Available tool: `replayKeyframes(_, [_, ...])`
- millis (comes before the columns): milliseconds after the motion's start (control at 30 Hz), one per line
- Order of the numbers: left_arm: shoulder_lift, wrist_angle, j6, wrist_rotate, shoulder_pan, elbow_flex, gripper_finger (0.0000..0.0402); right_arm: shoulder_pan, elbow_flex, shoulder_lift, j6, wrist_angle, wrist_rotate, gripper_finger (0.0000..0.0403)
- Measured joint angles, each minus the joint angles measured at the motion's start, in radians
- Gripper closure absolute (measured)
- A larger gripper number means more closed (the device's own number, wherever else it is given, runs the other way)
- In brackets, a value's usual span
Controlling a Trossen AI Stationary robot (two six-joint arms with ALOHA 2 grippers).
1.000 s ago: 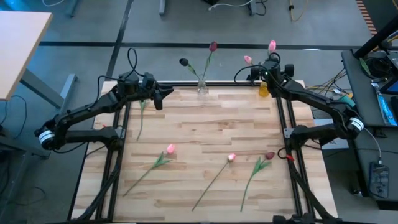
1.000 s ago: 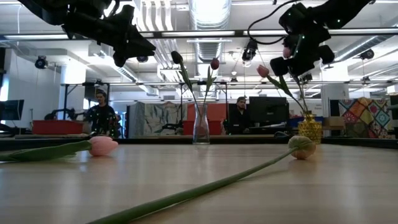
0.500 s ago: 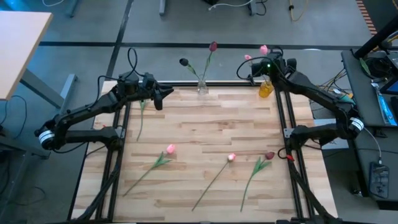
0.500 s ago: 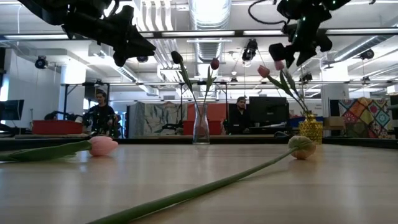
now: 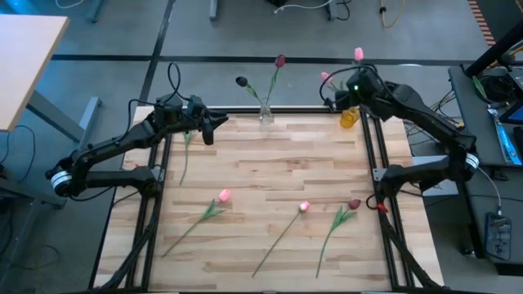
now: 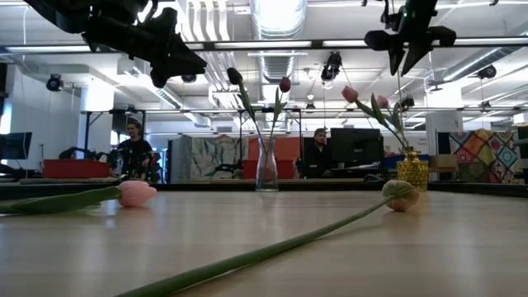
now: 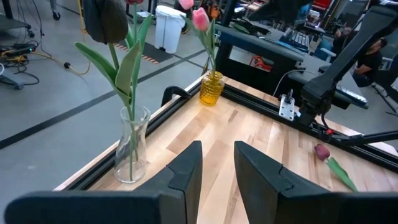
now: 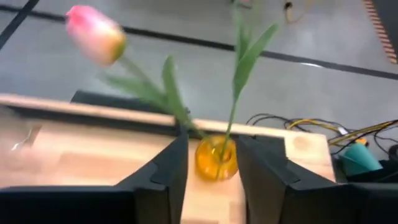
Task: Sort flowers into vase by color
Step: Put the red tulip into the crystal vase
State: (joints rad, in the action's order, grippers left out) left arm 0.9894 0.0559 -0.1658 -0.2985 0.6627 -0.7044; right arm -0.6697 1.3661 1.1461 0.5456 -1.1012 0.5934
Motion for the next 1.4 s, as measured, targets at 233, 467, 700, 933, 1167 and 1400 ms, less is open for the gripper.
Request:
replayKeyframes(233, [0.0,-0.004,0.0,0.0,0.0,0.0,0.0322,0.169,0.002,0.0,0.196,-0.115,-0.148,0.0362])
replayKeyframes(467, [0.0,-0.034,0.0,0.0,0.0,0.0,0.0322,0.422,-0.029,0.0,0.594,-0.191,-0.271,0.039])
replayKeyframes(700, [0.0,-0.083,0.0,-0.062,0.0,0.0,0.0322,0.752,-0.127,0.015,1.109,-0.222,-0.344,0.039])
replayKeyframes(933, [0.0,-0.084,-0.004,-0.087,0.0,0.0,0.0322,1.026,-0.199,0.088,1.581,-0.209,-0.43,0.039])
replayKeyframes(1167, [0.002,-0.091,-0.003,-0.106,0.0,0.0,0.0322,1.131,-0.288,0.185,1.743,-0.084,-0.643,0.0389])
replayKeyframes(1400, [0.014,-0.089,-0.025,-0.106,0.0,0.0,0.0322,1.13,-0.412,0.238,1.793,0.139,-0.706,0.0329])
